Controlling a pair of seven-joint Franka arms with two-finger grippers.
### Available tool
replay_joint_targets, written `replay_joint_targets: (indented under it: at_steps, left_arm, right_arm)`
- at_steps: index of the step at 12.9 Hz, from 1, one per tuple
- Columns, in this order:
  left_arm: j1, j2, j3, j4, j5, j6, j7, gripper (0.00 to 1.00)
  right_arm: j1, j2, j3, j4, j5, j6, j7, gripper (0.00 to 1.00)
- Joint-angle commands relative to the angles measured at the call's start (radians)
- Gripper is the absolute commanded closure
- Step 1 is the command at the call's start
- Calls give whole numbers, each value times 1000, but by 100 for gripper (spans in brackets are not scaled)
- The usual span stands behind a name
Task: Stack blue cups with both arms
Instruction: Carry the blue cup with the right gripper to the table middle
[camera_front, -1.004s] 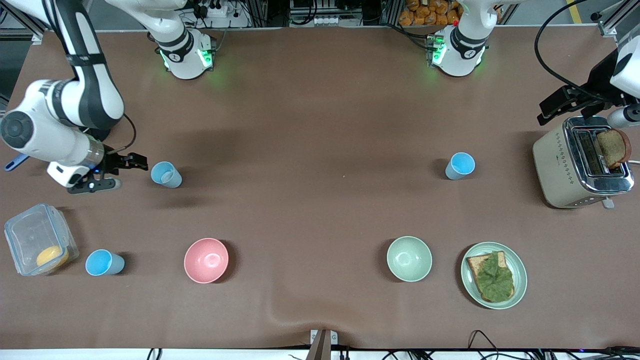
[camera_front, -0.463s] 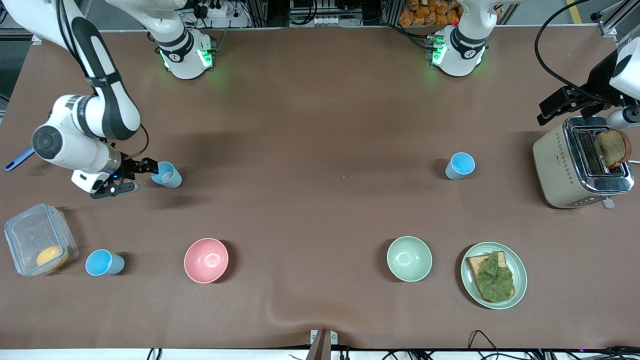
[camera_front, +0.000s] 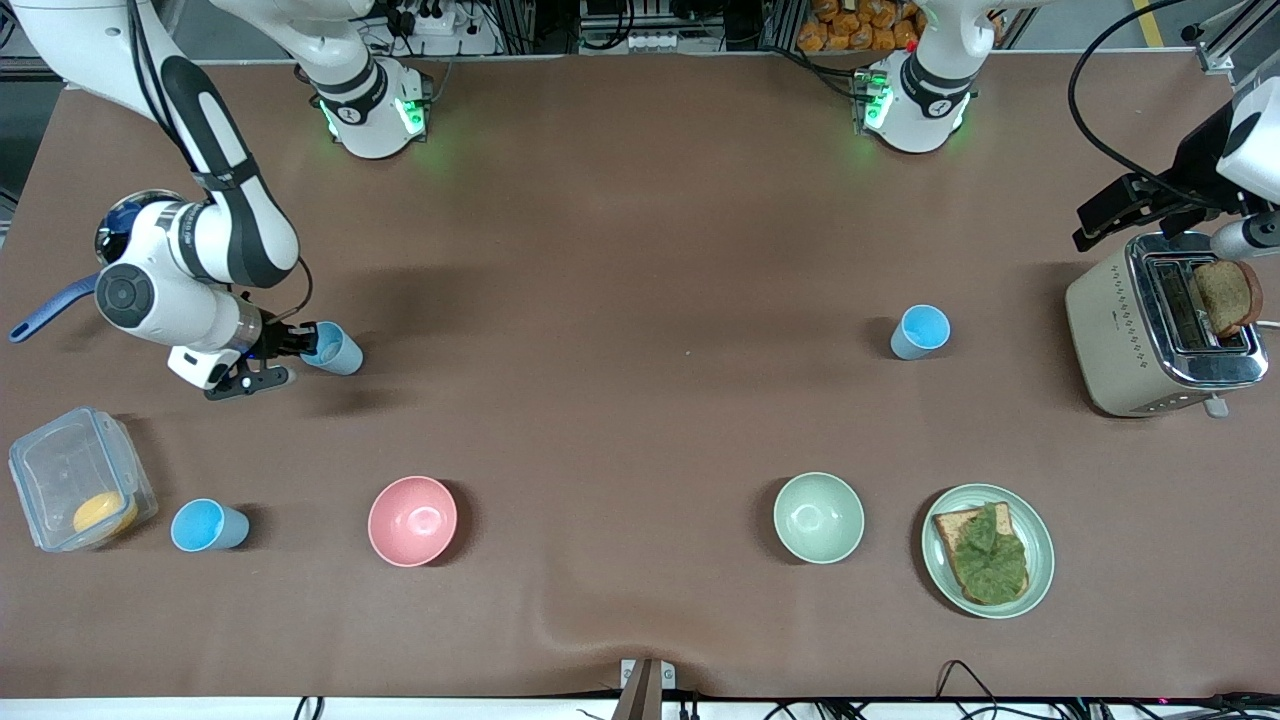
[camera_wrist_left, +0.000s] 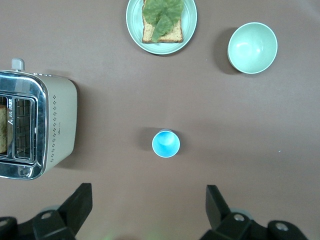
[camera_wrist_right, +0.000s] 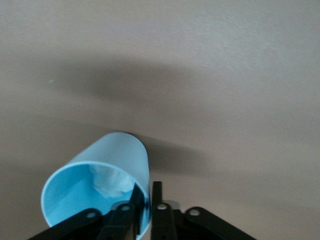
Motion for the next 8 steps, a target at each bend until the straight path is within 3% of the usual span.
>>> replay_joint_targets:
  at_steps: [1, 8]
  left_arm:
    - [6, 0, -4, 4, 10, -12, 13, 0]
    - [6, 2, -4, -3, 8, -12, 11, 0]
  right_arm:
    - [-6, -5, 48, 14, 5, -1, 9, 100]
    - [101, -2, 304, 173, 8, -76, 550, 100]
